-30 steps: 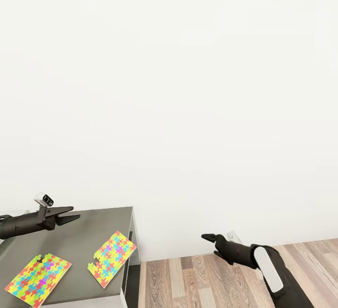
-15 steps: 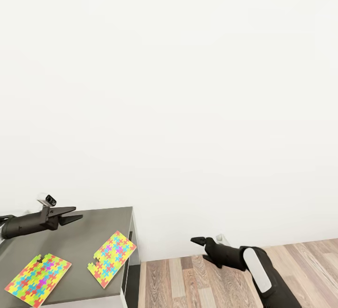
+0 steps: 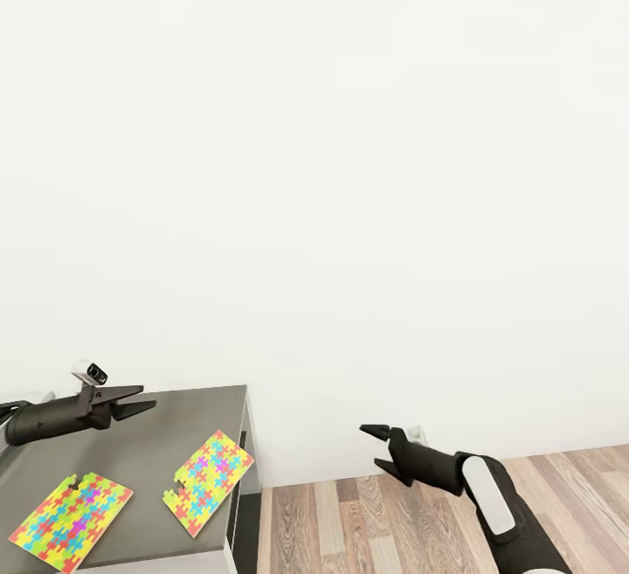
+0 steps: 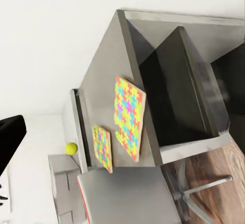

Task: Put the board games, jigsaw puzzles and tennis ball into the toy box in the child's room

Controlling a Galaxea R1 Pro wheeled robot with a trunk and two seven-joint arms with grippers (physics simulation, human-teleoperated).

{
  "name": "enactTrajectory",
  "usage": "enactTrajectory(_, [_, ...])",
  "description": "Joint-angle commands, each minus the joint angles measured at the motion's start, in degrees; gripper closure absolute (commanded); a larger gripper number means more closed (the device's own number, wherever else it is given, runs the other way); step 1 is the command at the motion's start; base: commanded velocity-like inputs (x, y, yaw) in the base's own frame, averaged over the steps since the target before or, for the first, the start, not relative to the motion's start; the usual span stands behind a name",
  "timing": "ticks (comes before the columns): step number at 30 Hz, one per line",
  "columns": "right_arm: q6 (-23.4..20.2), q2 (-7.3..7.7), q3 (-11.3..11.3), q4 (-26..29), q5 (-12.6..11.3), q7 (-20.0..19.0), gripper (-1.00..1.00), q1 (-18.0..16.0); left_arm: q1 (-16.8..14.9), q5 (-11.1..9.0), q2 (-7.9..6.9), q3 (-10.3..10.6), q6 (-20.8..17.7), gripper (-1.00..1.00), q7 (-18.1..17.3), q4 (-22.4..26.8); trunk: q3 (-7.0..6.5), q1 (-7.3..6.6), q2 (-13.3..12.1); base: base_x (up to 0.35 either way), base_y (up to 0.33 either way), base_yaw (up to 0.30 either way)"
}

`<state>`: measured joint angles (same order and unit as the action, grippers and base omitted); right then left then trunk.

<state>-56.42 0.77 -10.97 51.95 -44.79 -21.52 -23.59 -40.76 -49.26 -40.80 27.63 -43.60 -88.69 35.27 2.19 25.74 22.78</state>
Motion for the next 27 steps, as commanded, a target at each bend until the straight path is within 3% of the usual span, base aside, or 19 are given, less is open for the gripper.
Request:
enactTrajectory(1, [-0.09, -0.10, -0.43, 0.00, 0.31, -0.86, -1.00, -0.06, -0.11, -0.29, -0.07, 0.39, -0.61, -1.00, -0.24, -0.02, 0.14, 0.04, 0.14, 0.000, 0.000, 0.000])
enactTrajectory(17, [1.89, -0.82, 0.24, -0.01, 0.13, -1.49, -1.00, -0.06, -0.11, -0.32, -0.07, 0.40, -0.69, -1.00, 1.23, -0.07, 0.14, 0.04, 0.14, 0.084, 0.041, 0.007])
enactTrajectory(27, [2.05, -1.35, 0.33, -0.01, 0.65, -1.35, -1.00, -0.06, -0.11, -0.31, 0.00, 0.37, -0.69, -1.00, 1.32, -0.07, 0.14, 0.04, 0.14, 0.007, 0.004, 0.243])
